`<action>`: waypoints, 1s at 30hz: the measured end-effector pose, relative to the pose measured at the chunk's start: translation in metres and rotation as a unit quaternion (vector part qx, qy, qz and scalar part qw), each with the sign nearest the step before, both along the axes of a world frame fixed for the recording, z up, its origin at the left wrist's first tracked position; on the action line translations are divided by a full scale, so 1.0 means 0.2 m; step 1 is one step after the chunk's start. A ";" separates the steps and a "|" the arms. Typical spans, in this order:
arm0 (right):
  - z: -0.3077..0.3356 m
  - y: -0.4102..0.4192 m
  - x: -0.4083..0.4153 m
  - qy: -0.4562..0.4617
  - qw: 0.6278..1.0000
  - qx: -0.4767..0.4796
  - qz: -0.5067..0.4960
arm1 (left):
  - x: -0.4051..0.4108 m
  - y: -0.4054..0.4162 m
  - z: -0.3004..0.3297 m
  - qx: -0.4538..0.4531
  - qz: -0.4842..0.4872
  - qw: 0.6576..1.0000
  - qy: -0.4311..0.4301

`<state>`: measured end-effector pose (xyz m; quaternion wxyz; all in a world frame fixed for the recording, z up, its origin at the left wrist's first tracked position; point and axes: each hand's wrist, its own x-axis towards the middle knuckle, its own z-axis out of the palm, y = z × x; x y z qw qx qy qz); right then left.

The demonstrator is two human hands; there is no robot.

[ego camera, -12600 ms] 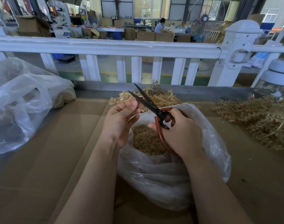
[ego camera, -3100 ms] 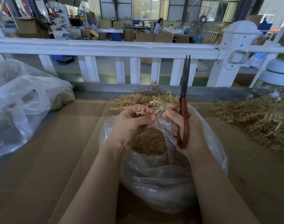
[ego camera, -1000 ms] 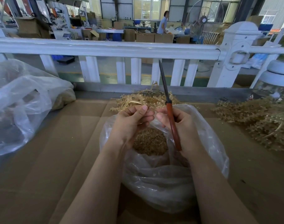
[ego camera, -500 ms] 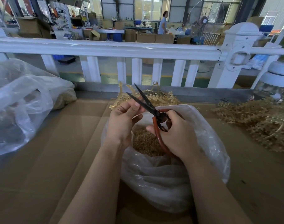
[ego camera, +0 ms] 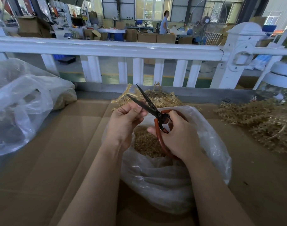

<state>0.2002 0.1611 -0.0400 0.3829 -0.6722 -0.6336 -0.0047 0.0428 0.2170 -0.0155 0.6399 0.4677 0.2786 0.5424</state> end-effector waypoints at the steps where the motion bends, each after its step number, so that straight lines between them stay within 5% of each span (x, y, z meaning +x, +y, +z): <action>1: 0.00 0.00 0.00 0.002 1.000 0.000 0.003 | 0.00 0.00 0.00 0.001 -0.003 1.000 0.001; 30: -0.01 -0.02 -0.01 -0.043 0.997 0.059 -0.035 | 0.00 0.00 0.00 0.059 0.062 0.996 0.037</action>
